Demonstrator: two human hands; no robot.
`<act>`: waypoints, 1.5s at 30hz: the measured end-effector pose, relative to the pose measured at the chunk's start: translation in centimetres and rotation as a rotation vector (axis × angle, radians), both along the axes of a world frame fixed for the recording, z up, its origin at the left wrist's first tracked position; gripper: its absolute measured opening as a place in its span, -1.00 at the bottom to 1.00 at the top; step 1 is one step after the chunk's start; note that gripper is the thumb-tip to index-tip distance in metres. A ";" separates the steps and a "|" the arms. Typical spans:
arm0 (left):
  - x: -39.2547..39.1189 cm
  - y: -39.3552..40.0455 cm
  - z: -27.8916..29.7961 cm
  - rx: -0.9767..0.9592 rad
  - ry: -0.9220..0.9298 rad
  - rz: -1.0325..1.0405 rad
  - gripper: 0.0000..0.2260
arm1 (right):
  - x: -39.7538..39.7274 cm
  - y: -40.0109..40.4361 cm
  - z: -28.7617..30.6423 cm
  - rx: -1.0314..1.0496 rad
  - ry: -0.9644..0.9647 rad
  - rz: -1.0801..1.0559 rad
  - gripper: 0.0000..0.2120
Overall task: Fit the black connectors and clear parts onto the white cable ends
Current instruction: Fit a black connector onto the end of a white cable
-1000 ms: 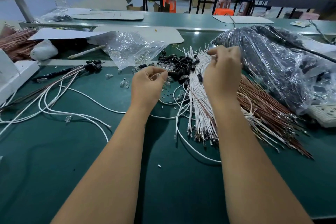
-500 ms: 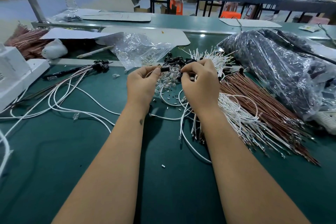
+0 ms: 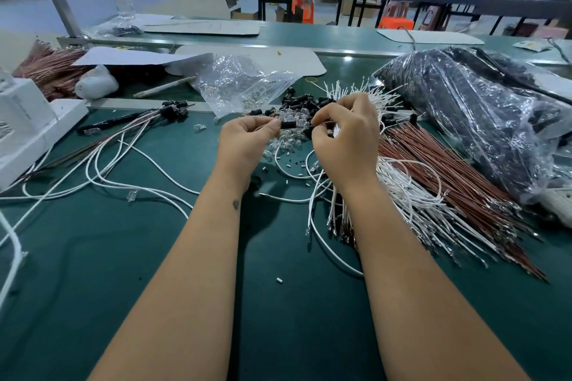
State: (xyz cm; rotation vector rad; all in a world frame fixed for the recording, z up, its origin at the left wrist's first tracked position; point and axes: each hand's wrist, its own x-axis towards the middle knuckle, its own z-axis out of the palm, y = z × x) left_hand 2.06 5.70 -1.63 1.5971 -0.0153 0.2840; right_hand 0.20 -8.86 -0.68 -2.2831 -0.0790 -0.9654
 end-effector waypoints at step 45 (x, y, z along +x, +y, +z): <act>-0.2 0.8 -0.6 0.566 -0.095 0.290 -0.88 | 0.4 -0.2 -0.1 -0.138 0.149 0.034 -0.85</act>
